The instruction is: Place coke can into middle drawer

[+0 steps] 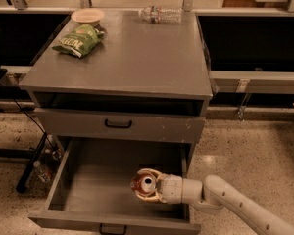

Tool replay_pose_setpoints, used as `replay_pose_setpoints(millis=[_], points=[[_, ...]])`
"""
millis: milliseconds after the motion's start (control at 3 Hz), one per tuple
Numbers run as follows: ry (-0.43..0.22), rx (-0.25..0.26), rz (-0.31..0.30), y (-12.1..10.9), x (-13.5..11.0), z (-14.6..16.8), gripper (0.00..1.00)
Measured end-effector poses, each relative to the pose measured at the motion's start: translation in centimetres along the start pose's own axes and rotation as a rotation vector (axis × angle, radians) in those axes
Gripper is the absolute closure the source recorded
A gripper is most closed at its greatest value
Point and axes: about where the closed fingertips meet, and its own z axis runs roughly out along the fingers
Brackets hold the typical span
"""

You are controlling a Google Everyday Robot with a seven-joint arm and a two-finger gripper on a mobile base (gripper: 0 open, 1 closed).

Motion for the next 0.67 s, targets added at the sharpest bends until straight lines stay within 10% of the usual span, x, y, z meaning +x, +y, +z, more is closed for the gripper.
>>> replay_pose_setpoints(millis=[667], points=[[0.049, 0.03, -0.059, -0.05, -0.04, 0.06, 1.0]])
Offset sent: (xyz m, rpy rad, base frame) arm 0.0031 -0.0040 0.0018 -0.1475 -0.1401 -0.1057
